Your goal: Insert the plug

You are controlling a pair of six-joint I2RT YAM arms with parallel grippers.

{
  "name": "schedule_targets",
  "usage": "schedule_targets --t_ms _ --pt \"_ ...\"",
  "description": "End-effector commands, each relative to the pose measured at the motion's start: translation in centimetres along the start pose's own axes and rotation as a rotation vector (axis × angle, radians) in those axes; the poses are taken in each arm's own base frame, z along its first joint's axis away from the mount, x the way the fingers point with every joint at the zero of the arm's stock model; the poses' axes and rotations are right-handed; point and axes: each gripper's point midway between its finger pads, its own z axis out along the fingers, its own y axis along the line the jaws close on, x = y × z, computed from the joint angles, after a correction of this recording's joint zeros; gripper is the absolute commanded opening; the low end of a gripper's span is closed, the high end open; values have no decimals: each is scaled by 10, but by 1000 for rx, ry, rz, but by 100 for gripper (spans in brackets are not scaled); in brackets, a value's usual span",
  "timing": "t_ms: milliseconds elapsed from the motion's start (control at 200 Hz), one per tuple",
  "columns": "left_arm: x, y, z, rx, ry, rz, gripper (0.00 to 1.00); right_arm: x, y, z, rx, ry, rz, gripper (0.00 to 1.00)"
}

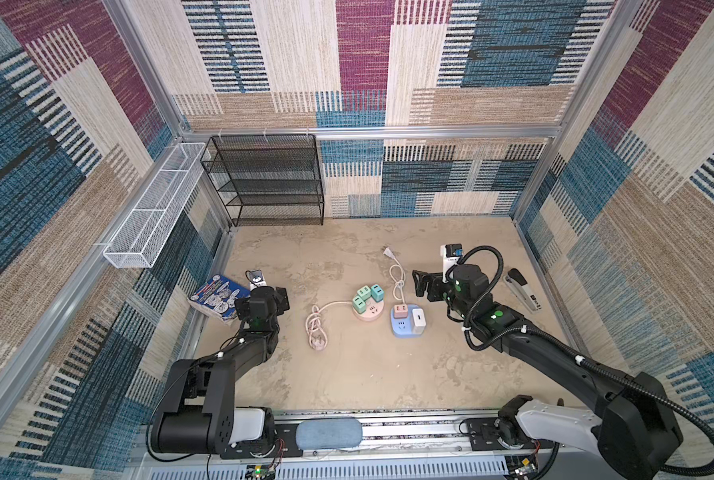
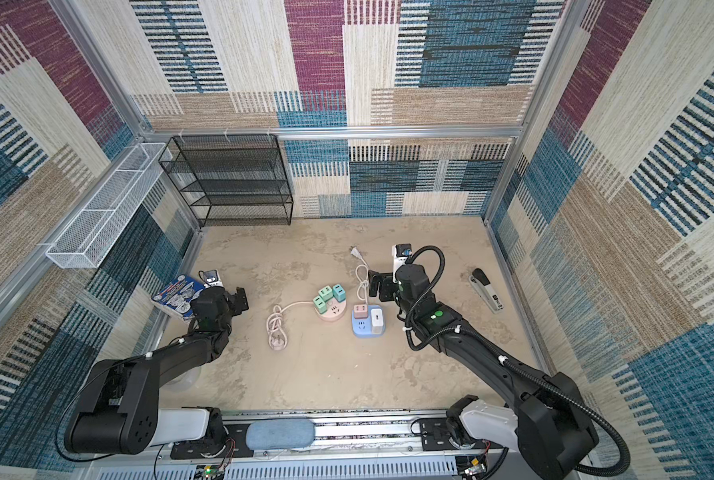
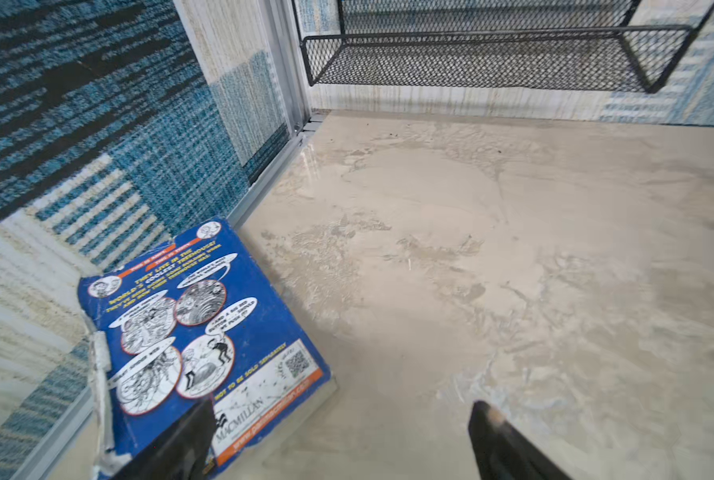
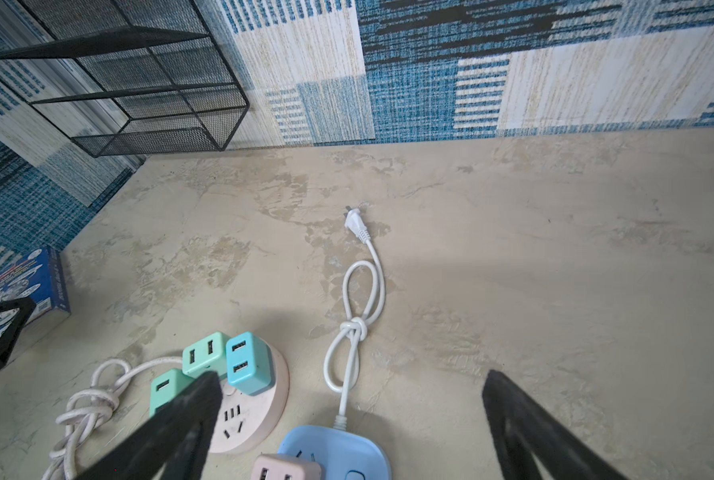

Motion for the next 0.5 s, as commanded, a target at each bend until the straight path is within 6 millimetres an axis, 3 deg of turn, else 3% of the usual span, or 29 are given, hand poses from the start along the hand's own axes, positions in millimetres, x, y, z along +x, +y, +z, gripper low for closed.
schedule_targets --t_ms 0,115,195,280,371,406,431,456,491 --pt "-4 -9 -4 63 -27 -50 100 -34 7 -5 -23 -134 33 100" --pt "-9 -3 6 14 -39 -8 99 -54 11 -16 -52 -242 7 100" --pt "-11 -13 16 45 -86 12 100 -57 7 -16 -25 -263 -40 100" --pt "-8 -18 14 81 -91 15 99 -56 9 -20 -40 -308 -96 100" --pt "-9 -23 15 105 -104 24 98 -50 -7 -22 35 -320 -104 100" --pt "8 -33 16 169 -52 53 95 -47 -15 -20 82 -302 -121 100" --pt "10 -34 17 169 -93 69 99 -45 -20 -18 118 -287 -137 100" --pt "-3 -33 13 168 -175 52 99 -43 -25 -17 148 -270 -155 100" --pt "2 -29 9 164 -137 32 99 -40 -33 -15 192 -254 -182 100"
